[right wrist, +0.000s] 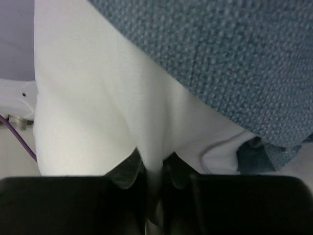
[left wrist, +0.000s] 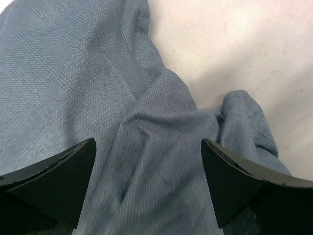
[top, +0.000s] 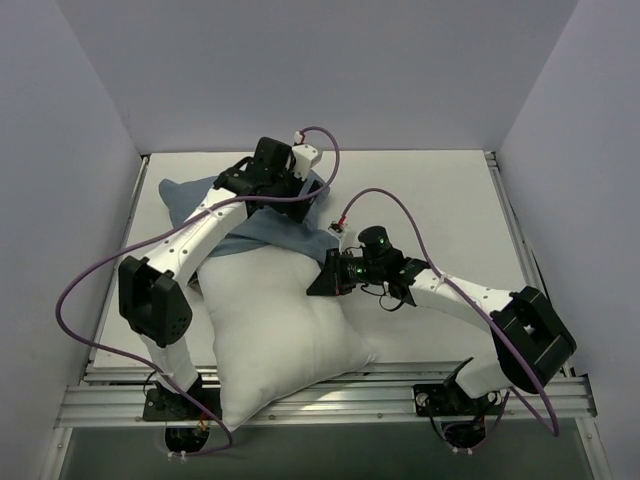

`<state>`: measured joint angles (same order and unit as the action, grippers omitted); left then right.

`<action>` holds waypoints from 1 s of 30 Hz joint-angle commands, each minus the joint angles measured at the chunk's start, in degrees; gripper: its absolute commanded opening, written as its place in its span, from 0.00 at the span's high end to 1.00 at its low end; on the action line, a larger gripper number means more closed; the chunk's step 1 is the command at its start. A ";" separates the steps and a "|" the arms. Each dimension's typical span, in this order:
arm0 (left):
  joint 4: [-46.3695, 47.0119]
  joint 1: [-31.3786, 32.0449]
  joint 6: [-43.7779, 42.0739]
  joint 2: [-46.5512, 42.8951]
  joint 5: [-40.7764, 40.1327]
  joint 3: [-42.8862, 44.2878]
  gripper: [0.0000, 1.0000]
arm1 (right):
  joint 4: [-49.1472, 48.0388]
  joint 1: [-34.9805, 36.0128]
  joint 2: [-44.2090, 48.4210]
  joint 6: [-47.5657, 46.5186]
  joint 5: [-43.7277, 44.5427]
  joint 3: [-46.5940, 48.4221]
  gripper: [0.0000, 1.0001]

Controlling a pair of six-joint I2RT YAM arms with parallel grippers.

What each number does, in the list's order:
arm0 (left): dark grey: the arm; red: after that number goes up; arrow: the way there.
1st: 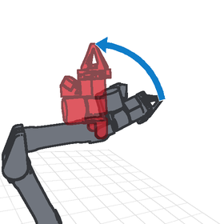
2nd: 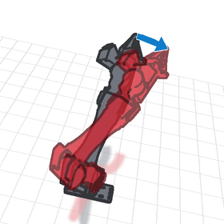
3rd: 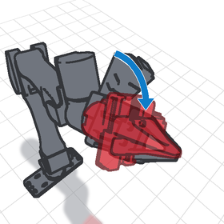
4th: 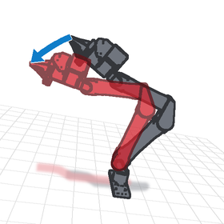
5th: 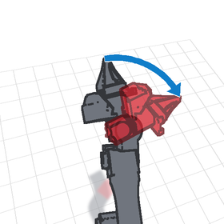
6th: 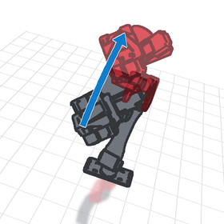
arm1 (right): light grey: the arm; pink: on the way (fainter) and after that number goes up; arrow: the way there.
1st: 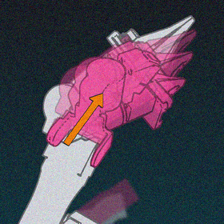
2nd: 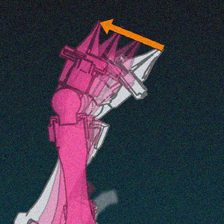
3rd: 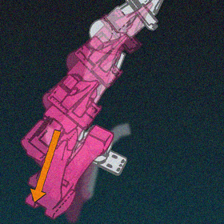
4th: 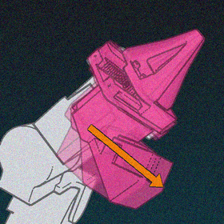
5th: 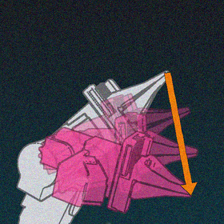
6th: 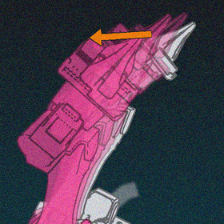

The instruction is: Remove the pillowcase from the pillow

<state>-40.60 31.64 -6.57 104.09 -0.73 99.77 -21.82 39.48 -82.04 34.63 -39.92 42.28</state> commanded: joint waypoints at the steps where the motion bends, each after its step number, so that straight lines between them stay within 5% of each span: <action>1: -0.97 -1.05 -1.51 -5.74 6.79 2.18 0.03 | 3.97 0.42 0.56 -5.34 1.95 3.68 1.00; 10: -9.67 -0.88 -9.86 -4.69 12.86 3.77 0.03 | 13.91 0.33 2.06 -12.22 5.03 10.36 1.00; 21: -13.01 -0.96 -9.69 0.23 7.68 4.56 0.11 | 24.89 0.42 4.52 -18.19 11.53 16.95 1.00; 24: -12.40 -1.23 -8.82 2.33 4.62 4.82 0.28 | 27.36 0.77 5.31 -19.25 12.93 18.80 1.00; 27: -11.35 -2.54 -8.03 3.22 4.07 5.35 0.69 | 29.11 1.03 6.45 -19.78 13.55 19.59 1.00; 28: -10.74 -2.89 -7.85 3.13 3.72 5.35 0.91 | 29.55 1.03 7.15 -19.87 13.73 19.68 1.00; 30: -8.36 -3.95 -6.62 2.52 2.06 5.44 0.98 | 31.14 1.03 8.73 -19.87 14.08 19.85 1.00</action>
<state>-51.44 29.78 -14.50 106.72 4.95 103.00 6.98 40.18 -78.41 16.29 -26.89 58.61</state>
